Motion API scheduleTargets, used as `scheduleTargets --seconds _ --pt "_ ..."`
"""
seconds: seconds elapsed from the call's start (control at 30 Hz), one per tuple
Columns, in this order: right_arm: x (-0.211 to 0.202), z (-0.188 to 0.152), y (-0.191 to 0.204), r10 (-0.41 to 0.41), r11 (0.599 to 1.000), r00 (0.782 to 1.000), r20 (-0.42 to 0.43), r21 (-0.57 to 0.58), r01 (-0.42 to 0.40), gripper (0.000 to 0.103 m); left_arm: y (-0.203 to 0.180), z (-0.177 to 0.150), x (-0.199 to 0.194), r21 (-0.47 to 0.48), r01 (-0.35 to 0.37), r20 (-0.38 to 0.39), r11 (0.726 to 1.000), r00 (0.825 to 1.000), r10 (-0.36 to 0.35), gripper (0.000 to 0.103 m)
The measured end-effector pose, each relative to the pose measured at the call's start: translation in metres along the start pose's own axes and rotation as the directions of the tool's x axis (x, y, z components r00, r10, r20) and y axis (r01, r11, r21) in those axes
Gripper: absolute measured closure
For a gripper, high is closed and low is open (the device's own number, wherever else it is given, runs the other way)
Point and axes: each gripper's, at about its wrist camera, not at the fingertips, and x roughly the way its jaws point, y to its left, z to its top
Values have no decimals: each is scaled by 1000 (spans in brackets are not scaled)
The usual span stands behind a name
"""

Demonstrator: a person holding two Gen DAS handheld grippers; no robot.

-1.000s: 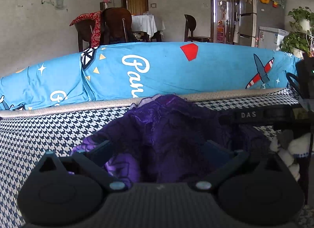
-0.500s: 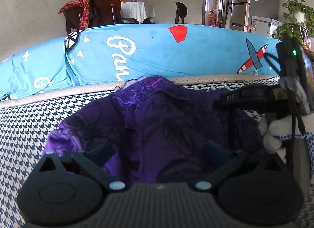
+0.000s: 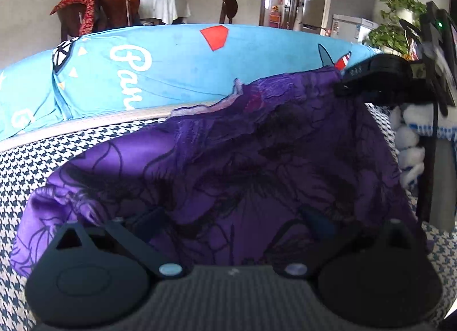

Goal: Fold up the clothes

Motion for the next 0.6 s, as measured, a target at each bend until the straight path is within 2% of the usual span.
scheduleTargets --seconds 0.07,0.2,0.27,0.43,0.6 --pt "-5 4 -7 50 998 999 12 43 -50 61 -1 0 0 5 -1 0 1000 1000 1 0" --pt "-18 9 -16 83 996 996 36 27 -84 59 2 2 3 -14 -17 -1 1000 1000 17 0" --pt "-22 9 -22 73 997 997 18 16 -74 59 4 3 5 -22 -33 -11 999 999 33 0" --pt "-31 0 -45 -29 999 999 -38 -35 28 59 4 4 11 -12 -101 -49 995 994 100 0" --pt "-45 -12 -78 -74 997 992 -106 -12 74 59 8 3 15 -25 -142 -74 990 987 140 0"
